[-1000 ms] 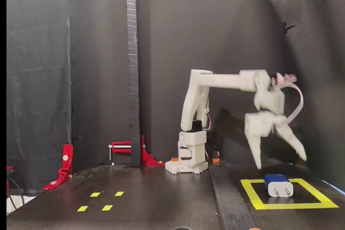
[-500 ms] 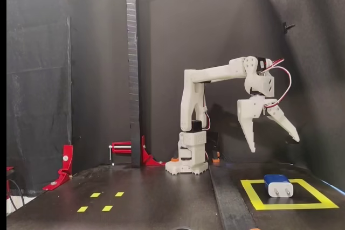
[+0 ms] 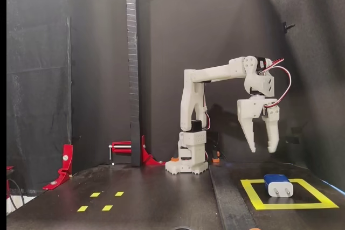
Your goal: Grasp the block and place it in the designated area.
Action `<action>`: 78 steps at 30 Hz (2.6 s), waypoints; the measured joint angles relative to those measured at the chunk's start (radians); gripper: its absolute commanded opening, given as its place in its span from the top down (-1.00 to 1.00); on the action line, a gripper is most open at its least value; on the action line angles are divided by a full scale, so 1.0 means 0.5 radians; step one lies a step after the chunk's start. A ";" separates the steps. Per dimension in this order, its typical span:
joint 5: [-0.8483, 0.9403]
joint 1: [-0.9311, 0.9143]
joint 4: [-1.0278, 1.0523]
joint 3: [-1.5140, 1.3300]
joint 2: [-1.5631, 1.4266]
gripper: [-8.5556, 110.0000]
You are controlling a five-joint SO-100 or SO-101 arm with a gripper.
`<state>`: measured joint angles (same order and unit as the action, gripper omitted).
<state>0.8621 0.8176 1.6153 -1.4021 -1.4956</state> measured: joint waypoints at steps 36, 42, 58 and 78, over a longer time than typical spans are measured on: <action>-2.074 -0.132 -0.123 -0.040 0.000 0.86; -2.074 -0.199 -0.144 -0.040 0.000 0.86; -1.985 -1.062 -0.304 -0.043 0.000 0.86; -1.706 -1.690 -0.433 -0.110 -0.184 0.86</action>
<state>0.0092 -0.0276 1.3990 -1.4573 -1.5877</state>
